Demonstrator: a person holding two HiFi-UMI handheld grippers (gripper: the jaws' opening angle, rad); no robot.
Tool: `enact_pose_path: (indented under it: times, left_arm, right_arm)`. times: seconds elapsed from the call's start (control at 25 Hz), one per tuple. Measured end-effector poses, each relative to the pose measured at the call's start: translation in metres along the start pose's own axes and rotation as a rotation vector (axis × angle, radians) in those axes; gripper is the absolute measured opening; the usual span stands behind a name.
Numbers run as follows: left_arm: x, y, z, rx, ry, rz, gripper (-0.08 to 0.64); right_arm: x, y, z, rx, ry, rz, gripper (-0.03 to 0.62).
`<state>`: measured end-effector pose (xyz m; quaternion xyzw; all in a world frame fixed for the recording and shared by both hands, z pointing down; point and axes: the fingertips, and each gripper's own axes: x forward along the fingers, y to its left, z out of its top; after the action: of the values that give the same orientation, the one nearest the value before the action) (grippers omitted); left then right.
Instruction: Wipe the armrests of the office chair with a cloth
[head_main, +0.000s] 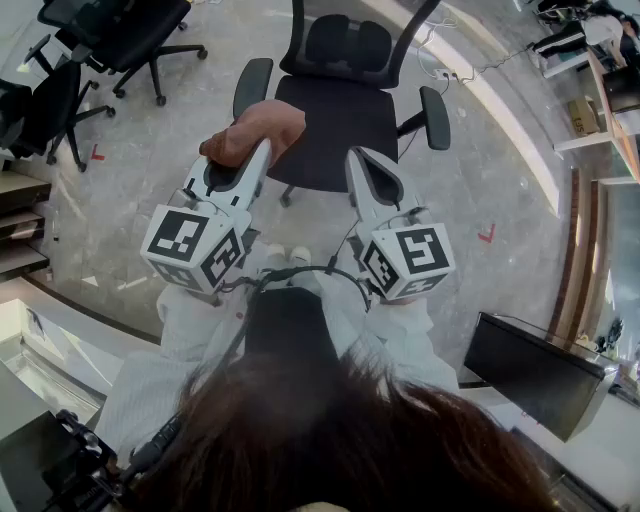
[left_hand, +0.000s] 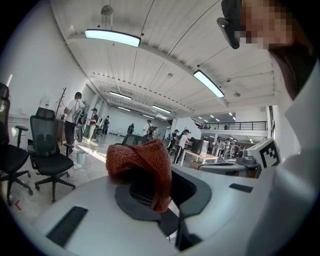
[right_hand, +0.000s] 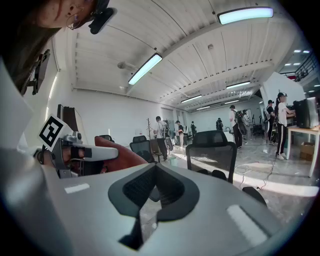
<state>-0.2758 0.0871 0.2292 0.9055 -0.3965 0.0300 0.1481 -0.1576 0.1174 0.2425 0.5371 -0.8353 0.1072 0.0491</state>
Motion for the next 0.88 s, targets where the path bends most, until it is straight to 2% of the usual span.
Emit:
enact_pose_path:
  times: [0.44,0.88]
  left_arm:
    - [-0.005,-0.004,-0.009,-0.007,0.032,0.021,0.036]
    - [-0.008,0.03,-0.009,-0.008,0.056,0.146,0.037]
  right_arm:
    - [-0.009,-0.003,-0.004,0.04,-0.012,-0.013,0.002]
    - [-0.001,-0.006,-0.024,0.072,0.038,0.039,0.002]
